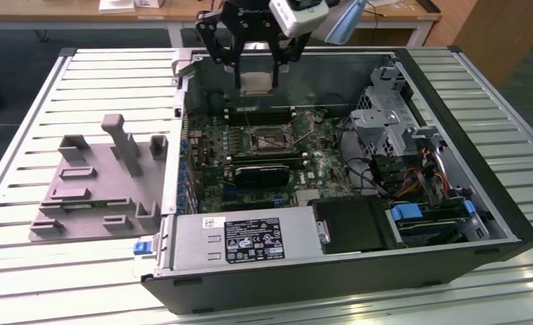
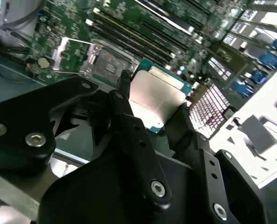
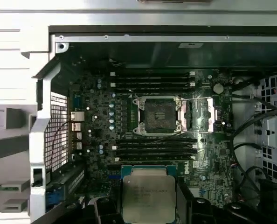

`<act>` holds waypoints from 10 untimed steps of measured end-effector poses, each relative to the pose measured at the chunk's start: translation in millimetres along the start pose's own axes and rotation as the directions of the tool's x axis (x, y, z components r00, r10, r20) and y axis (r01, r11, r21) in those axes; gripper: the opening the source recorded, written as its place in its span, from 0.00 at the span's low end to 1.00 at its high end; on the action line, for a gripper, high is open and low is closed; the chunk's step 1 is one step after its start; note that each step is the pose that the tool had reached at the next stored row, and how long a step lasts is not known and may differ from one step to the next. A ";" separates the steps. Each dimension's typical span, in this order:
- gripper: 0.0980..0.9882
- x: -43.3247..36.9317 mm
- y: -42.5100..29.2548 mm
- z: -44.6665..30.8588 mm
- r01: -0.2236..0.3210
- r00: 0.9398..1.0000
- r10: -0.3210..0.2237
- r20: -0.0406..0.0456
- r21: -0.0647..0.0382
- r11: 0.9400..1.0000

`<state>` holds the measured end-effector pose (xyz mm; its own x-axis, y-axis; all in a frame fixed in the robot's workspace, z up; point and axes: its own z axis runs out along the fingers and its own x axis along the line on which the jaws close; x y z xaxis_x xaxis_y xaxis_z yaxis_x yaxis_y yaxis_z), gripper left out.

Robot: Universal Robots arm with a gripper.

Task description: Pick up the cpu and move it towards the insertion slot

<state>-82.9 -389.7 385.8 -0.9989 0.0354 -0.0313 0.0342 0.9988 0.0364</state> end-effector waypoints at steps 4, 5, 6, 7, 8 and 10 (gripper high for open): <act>0.50 -16.6 0.5 0.6 0.000 1.000 0.000 0.000 0.000 1.000; 0.50 -20.4 0.7 0.7 0.000 1.000 0.000 0.000 0.000 1.000; 0.50 -23.6 0.8 0.8 0.000 1.000 0.000 0.000 0.000 1.000; 0.50 -25.5 0.8 0.9 0.000 1.000 0.000 0.000 0.000 1.000; 0.50 -26.0 0.8 0.9 0.000 1.000 0.000 0.000 0.000 1.000; 0.50 -26.0 0.8 0.9 0.000 1.000 0.000 0.000 0.000 1.000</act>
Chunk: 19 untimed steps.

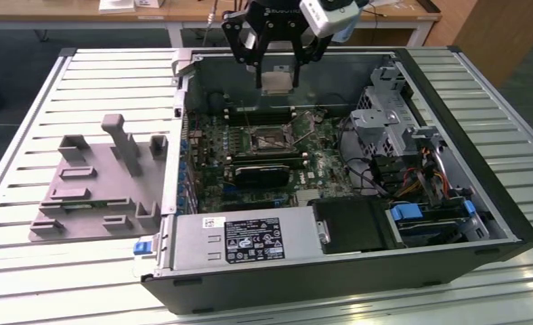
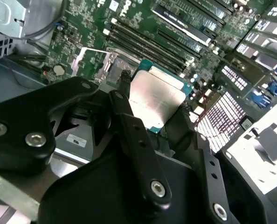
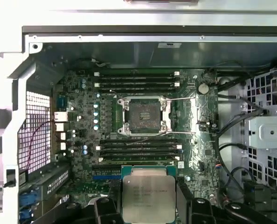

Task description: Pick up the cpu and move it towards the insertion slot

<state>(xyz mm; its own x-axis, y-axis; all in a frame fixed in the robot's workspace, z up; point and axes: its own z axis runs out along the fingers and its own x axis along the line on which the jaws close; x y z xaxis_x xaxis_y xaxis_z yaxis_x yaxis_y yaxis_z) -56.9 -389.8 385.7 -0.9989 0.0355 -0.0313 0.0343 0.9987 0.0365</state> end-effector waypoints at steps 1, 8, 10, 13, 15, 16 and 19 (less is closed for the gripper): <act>0.50 -0.1 0.0 0.0 0.000 1.000 0.000 0.000 0.000 1.000; 0.50 -12.5 0.5 2.4 0.000 1.000 0.000 -0.001 0.000 1.000; 0.50 -14.4 1.5 4.2 0.000 1.000 0.000 -0.001 0.000 1.000; 0.50 -17.0 5.8 6.8 0.000 1.000 0.000 0.000 0.000 1.000; 0.50 -17.6 10.8 8.3 0.000 1.000 0.000 -0.001 0.000 1.000; 0.50 -17.8 13.6 9.0 0.000 1.000 0.000 -0.001 0.000 1.000; 0.50 -18.0 22.2 10.6 0.000 1.000 0.000 -0.001 0.000 1.000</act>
<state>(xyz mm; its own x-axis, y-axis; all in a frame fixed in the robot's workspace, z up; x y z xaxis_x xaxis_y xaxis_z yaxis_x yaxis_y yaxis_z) -37.9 -367.9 376.4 -0.9989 0.0355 -0.0308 0.0343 0.9987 0.0365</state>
